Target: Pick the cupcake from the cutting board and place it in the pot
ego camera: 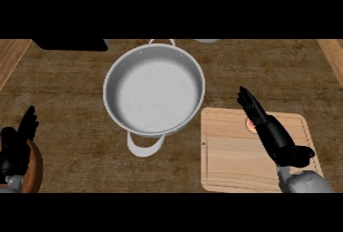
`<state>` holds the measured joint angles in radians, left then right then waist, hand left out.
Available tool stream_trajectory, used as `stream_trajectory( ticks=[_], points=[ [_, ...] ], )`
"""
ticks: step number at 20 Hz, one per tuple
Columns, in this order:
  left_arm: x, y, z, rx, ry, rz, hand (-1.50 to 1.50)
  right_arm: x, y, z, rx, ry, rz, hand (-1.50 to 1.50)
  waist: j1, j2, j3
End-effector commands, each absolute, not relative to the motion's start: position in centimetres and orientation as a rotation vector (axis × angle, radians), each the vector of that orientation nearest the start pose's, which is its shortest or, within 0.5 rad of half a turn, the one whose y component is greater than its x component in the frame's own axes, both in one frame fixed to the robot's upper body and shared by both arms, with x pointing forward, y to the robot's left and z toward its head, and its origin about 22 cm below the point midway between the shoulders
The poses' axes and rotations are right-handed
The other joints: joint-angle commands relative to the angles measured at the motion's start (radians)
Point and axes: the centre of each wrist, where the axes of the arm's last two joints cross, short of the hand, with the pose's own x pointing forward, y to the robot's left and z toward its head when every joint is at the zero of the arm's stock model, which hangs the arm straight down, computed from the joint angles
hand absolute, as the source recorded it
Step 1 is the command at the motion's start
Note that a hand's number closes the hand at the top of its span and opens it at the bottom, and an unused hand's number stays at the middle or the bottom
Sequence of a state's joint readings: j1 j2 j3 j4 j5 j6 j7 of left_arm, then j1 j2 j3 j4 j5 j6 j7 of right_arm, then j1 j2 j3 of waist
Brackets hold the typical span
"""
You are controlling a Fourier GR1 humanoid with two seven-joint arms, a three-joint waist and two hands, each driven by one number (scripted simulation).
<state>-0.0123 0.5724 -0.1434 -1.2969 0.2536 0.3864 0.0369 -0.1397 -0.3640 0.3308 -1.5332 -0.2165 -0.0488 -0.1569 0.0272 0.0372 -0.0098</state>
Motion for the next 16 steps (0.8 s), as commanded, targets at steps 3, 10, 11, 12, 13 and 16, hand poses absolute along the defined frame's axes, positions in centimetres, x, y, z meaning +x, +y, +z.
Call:
stream_trajectory(
  ticks=[3,10,11,12,13,16],
  points=[
    [22.6,35.8,-1.0,0.564,-1.304,-0.060,0.00,24.7,-28.0,0.6,-0.281,-1.547,0.117,1.50,-0.050,-0.045,0.009],
    [23.4,35.3,0.2,0.525,-1.348,-0.071,0.00,22.8,-38.3,2.4,-1.268,-1.591,0.303,-1.50,-0.104,-0.058,0.001],
    [23.1,35.4,-0.1,0.506,-1.342,-0.088,0.00,22.0,-36.9,1.1,-1.309,-1.608,0.284,-1.50,-0.097,-0.054,0.002],
    [23.3,34.3,0.4,0.481,-1.362,-0.098,0.00,21.3,-35.2,0.4,-1.328,-1.656,0.256,-1.50,-0.086,-0.056,0.005],
    [22.5,34.3,-0.3,0.479,-1.358,-0.115,0.00,20.0,-33.9,-0.5,-1.348,-1.666,0.206,-1.50,-0.078,-0.054,0.006],
    [22.8,34.6,1.4,0.461,-1.368,-0.122,0.00,16.1,-29.8,-2.5,-1.348,-1.649,0.190,-1.50,-0.050,-0.046,0.008]
  ],
)
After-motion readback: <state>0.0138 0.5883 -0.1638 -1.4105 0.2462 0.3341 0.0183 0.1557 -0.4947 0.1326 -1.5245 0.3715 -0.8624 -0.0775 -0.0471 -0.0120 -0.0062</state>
